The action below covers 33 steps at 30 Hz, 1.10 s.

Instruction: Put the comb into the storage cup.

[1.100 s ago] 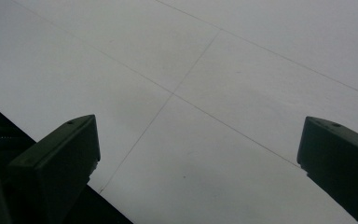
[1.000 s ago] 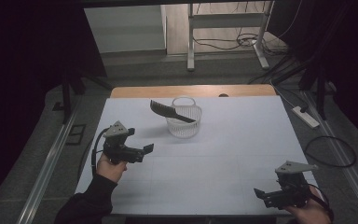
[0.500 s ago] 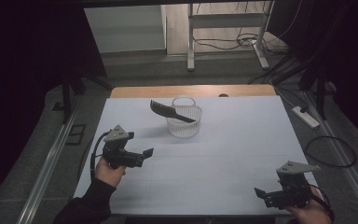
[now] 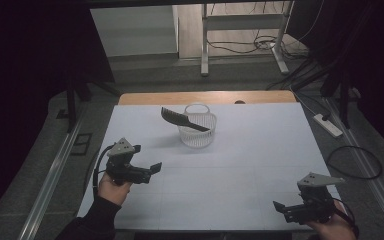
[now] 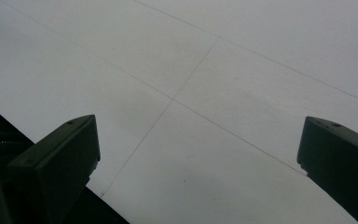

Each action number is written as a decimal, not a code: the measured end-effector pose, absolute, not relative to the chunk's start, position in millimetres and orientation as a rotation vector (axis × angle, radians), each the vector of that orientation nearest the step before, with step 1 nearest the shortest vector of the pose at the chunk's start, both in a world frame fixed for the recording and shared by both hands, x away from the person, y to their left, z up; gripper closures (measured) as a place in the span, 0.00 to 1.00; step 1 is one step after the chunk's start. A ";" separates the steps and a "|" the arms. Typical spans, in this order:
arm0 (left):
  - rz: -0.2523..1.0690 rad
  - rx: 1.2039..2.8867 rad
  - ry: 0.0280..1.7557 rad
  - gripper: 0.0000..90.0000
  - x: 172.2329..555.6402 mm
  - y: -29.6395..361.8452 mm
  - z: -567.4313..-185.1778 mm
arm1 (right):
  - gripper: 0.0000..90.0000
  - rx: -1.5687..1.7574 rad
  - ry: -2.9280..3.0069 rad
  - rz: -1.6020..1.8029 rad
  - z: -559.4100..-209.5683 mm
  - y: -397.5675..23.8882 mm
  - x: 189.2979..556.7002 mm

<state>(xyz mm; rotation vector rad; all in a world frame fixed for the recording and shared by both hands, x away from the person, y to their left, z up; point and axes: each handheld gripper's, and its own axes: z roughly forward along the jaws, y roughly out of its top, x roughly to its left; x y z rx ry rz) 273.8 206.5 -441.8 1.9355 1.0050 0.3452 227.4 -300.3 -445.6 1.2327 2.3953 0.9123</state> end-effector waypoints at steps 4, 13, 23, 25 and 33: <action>0.349 1.934 1.010 0.00 270.2 208.5 -441.4 | 0.00 1.232 2.394 0.913 -445.6 -300.4 227.2; 0.354 1.933 1.028 0.00 262.2 214.2 -442.1 | 0.00 1.229 2.394 0.911 -445.6 -299.9 227.1; 0.361 1.936 1.040 0.00 253.7 219.3 -443.1 | 0.00 1.223 2.396 0.904 -445.7 -299.4 227.1; 0.361 1.936 1.042 0.00 251.9 220.1 -443.3 | 0.00 1.223 2.396 0.903 -445.7 -299.4 227.1; 0.362 1.935 1.053 0.00 244.6 224.4 -444.7 | 0.00 1.223 2.395 0.902 -445.8 -299.1 227.0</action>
